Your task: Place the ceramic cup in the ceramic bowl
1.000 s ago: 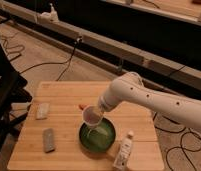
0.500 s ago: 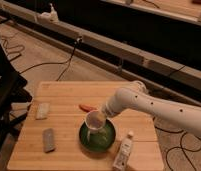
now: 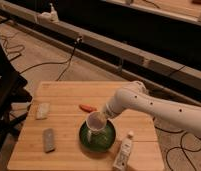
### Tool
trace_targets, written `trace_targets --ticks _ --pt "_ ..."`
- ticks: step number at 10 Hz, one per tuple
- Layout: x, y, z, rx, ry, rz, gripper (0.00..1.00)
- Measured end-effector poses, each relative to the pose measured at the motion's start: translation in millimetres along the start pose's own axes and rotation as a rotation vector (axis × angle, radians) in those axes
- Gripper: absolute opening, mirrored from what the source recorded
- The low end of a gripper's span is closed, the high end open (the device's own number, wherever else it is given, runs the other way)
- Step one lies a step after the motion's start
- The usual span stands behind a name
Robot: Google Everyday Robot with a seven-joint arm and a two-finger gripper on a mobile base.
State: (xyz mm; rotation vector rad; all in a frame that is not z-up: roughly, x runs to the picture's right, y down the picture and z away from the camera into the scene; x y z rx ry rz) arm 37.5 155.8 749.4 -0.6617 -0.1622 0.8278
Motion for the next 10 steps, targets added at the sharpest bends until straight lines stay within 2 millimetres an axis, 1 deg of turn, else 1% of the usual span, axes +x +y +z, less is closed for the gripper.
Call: trace_targets --ticks 1,2,3,4,5,7,9,10 --pt "13.7 -4.4 3.9 0.009 0.036 0.025 0.17" --pt "23.9 -6.4 9.2 0.009 0.062 0.052 0.21" --pt "30.2 -7.0 13.5 0.007 0.079 0.075 0.31" --pt "32.7 -6.9 16.4 0.005 0.090 0.091 0.41" --pt "32.3 -6.8 18.9 0.003 0.097 0.101 0.53" --pt "30.7 -6.4 22.1 0.000 0.105 0.107 0.68" --pt "24.8 -6.3 20.0 0.007 0.107 0.098 0.70" --pt "20.5 -8.0 14.3 0.019 0.101 0.093 0.70"
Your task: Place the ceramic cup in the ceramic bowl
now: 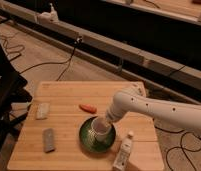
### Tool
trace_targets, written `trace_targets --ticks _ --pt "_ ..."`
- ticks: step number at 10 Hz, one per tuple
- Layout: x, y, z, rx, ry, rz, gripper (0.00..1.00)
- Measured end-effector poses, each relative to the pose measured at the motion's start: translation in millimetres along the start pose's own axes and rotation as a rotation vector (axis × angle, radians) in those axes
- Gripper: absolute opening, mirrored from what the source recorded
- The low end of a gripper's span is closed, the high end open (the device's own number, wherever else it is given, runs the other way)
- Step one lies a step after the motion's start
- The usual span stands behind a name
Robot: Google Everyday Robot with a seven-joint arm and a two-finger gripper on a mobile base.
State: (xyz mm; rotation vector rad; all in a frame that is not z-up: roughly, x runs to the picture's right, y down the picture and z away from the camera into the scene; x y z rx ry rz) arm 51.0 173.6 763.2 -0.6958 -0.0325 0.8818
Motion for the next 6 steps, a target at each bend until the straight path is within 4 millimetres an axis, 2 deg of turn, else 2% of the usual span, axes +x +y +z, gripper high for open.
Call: trace_targets --ticks 3,6 --pt "-8.3 -3.3 -23.2 0.046 -0.024 -0.015 0.70" --pt "-22.7 -9.7 -55.0 0.101 -0.087 -0.023 0.70"
